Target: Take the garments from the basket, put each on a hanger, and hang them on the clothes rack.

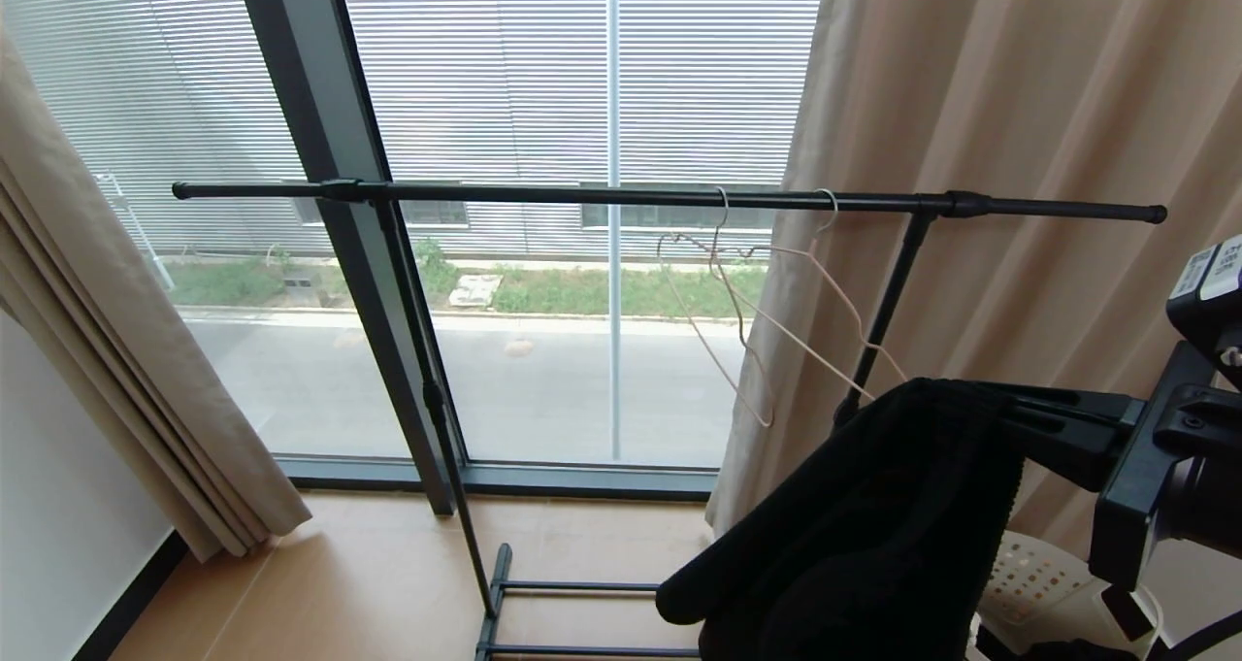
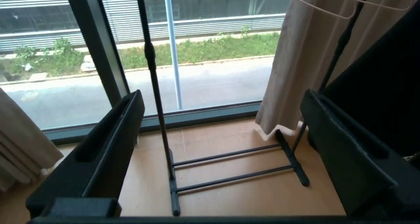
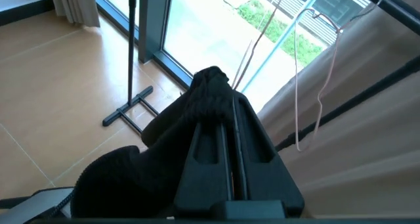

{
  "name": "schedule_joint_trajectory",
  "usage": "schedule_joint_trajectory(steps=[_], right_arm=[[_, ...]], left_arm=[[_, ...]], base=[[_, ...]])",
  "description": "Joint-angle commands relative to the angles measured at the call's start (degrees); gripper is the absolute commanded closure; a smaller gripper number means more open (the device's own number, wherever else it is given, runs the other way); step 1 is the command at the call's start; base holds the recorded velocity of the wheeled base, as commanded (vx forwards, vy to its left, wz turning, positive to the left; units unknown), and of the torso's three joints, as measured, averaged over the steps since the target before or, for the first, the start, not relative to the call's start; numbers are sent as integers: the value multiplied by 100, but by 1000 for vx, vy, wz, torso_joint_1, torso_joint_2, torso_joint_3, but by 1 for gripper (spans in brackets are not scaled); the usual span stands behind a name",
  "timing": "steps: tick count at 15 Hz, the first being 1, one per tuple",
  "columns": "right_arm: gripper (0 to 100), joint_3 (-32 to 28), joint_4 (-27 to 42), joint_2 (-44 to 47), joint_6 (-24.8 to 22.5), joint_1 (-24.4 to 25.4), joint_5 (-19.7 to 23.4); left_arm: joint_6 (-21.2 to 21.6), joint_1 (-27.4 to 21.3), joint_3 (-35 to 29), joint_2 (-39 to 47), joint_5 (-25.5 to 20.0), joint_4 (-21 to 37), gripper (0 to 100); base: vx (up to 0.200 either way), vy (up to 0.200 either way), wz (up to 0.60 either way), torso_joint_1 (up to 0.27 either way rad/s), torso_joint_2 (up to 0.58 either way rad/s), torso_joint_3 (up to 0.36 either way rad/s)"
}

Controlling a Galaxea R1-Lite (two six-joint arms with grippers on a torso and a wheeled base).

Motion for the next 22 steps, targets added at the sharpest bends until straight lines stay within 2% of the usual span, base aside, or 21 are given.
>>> schedule_joint_trajectory(steps=[1,11,14,18,22], right_arm=[[100,9,-2,10,-12,1,-1],[100,27,-10,10,-153,1,-10],[100,27,-10,10,-153,1,-10],[100,106,-19,10,-153,1,-10],[100,343,-608,54,-188,1,-10]], left_arm=[[15,3,0,7,6,3,0],[15,3,0,7,6,3,0],[15,3,0,7,6,3,0],[24,3,0,7,-3,3,0],[103,-6,0,7,-21,12,0]], base=[[0,0,0,0,0,0],[0,0,0,0,0,0],[0,0,-600,1,2,5],[0,0,0,0,0,0],[0,0,0,0,0,0]])
